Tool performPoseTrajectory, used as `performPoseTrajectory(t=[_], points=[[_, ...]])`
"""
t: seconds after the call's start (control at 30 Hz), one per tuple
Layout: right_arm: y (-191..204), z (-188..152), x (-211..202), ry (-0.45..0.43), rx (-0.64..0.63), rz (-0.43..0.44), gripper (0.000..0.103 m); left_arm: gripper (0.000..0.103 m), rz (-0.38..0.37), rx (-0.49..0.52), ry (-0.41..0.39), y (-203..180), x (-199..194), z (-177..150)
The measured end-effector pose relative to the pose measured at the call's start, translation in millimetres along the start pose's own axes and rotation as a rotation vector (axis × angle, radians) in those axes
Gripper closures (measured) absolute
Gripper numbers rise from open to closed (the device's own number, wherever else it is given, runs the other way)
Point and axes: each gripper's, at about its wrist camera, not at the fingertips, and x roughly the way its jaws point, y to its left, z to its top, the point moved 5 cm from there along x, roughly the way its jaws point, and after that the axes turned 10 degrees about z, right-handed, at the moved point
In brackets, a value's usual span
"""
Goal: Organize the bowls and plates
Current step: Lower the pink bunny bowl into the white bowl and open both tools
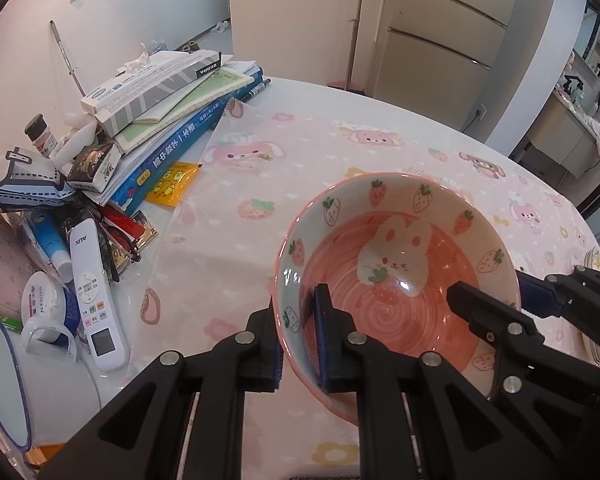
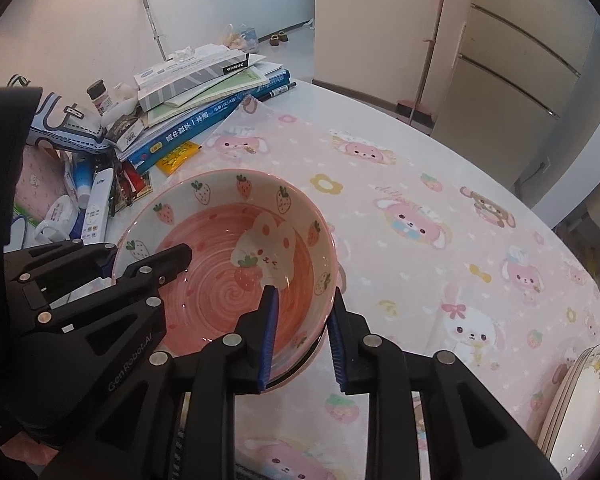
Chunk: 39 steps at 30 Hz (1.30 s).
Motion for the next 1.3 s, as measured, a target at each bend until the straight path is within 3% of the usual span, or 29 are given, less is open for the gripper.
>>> performPoseTrajectory(t=[0.07, 0.37, 0.47, 0.57, 0.6, 0.63, 0.77, 0.9, 1.1, 1.3], points=[[1.2, -0.8, 2.0, 0.015, -0.022, 0.007, 0.069, 0.093, 0.010, 0.015, -0.008, -1.6, -0.3, -0.5], [-0.7, -3.0, 10.8, 0.037, -0.014, 0.004, 0.063, 0.093, 0.003, 0.012, -0.011, -1.1, -0.1, -0.6], [-1.1, -2.2, 9.7, 0.039, -0.015, 0.019, 0.062, 0.085, -0.006, 0.002, -0.014, 0.0, -1.0, 0.1], [-6.4, 0.8, 4.0, 0.022, -0.002, 0.011, 0.060, 0.053, 0.019, -0.015, -0.046, 5.5, -5.4, 2.3], [-11.8, 3.2, -0.9, 0.001, 0.021, 0.010, 0.057, 0.039, 0.031, -0.029, -0.063, 9.4, -7.6, 3.9], [-14.7, 4.9, -4.0, -0.015, 0.036, 0.009, 0.047, 0.033, 0.035, -0.040, -0.078, 12.8, -9.4, 5.2], [-28.5, 12.4, -22.6, -0.090, 0.087, 0.046, 0.036, 0.028, -0.006, -0.077, -0.107, 21.0, -17.8, 8.5], [-37.9, 15.5, -35.5, -0.112, 0.139, 0.135, 0.035, 0.024, 0.014, -0.066, -0.123, 20.6, -21.0, 9.4], [-49.8, 16.3, -33.7, -0.107, 0.183, 0.179, 0.035, 0.018, 0.022, -0.062, -0.115, 17.5, -15.5, 8.5], [-45.7, 8.8, -1.3, -0.008, 0.242, 0.341, 0.040, 0.018, -0.128, -0.140, -0.023, 15.8, 1.8, 5.6]])
